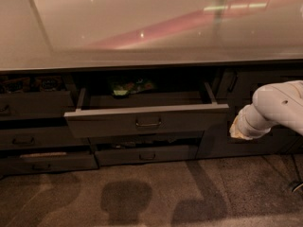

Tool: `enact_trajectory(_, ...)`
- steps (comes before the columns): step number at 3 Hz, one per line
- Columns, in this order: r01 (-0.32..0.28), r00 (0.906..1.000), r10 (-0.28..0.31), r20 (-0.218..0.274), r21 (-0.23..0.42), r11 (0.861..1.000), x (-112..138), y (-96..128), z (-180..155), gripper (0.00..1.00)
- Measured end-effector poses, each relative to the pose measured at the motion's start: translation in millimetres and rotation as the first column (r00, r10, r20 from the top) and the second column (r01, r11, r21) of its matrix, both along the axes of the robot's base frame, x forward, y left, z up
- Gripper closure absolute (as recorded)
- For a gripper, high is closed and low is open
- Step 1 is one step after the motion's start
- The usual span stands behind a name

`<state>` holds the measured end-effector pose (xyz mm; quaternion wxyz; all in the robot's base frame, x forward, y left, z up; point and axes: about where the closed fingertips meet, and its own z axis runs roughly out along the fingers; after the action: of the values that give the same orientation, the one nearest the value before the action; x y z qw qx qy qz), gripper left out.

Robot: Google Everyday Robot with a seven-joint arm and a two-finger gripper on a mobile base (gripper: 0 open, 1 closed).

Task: Open top drawer

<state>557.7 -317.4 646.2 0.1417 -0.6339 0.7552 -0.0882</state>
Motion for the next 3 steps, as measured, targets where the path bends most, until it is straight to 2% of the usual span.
enact_trajectory(2,0.028,0.9984,-0.028,0.050,-0.016,0.999,40,16,52,1.00)
enact_trajectory(3,0.042,0.9978,-0.039,0.054,-0.048,0.998,74,25,66,1.00)
